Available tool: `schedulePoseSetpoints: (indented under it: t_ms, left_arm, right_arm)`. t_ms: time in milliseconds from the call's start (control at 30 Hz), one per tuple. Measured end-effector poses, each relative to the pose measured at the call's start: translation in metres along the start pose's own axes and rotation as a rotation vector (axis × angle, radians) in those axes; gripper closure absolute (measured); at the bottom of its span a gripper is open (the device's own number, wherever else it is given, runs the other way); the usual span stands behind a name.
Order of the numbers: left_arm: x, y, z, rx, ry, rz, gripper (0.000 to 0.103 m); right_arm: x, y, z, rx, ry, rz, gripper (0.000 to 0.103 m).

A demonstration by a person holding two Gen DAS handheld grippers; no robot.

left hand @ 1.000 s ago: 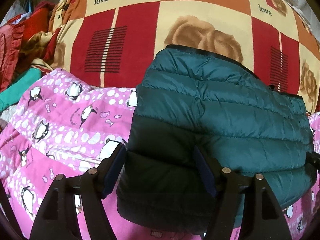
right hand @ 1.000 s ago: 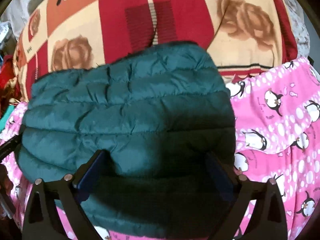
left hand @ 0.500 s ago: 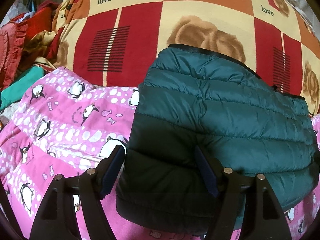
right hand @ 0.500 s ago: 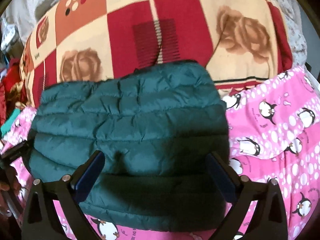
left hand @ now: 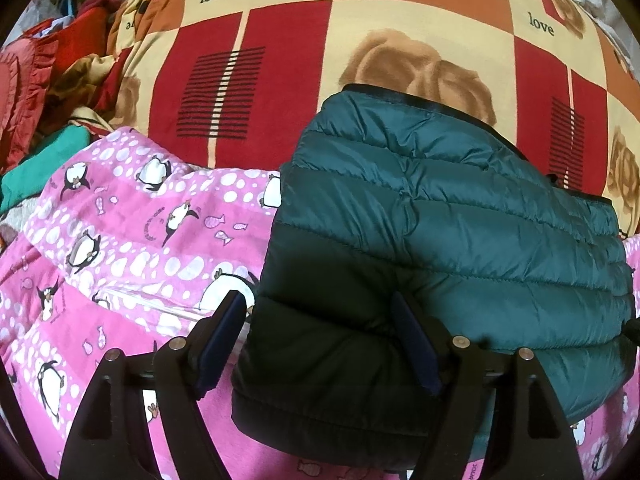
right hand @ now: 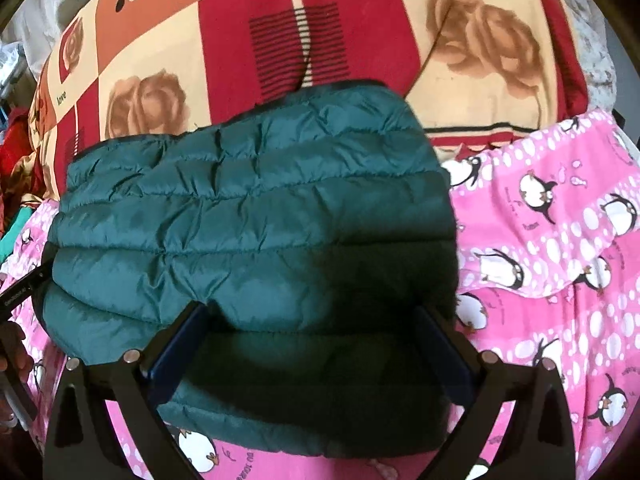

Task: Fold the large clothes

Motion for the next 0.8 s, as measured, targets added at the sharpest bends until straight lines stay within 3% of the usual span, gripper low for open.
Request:
schedulePoseSetpoints:
  t_ms: [200, 400, 567, 733, 800]
  left_arm:
    - [-0.002, 0.003, 0.003, -0.022, 0.005, -0.040, 0.058]
    - [0.004, 0.012, 0.010, -0.076, 0.027, -0.135, 0.058]
    - [0.024, 0.029, 0.019, -0.198, 0.076, -0.259, 0.057]
    - [0.047, 0.035, 0.023, -0.269, 0.113, -0.343, 0.049]
    - [0.056, 0.035, 0.023, -0.288, 0.125, -0.369, 0.040]
  right_arm:
    - [-0.001, -0.004, 0.003, 0.012, -0.008, 0.002, 0.000]
    - [0.002, -0.016, 0.008, 0.042, -0.016, -0.004, 0.000]
    - [0.011, -0.034, 0.018, 0.098, -0.012, -0.007, 0.000]
    - [0.037, -0.056, 0.029, 0.181, 0.046, 0.056, 0.000]
    - [0.048, -0.064, 0.033, 0.202, 0.061, 0.098, 0.000]
Point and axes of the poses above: each gripper's, at about its wrist camera, not at the fingertips, and x roughly the way its jaws point, y to its left, z to its top, the point moved 1 cm from there along x, roughly the way its jaws point, and after that the axes turned 5 degrees about x, right-handed, at the moved point
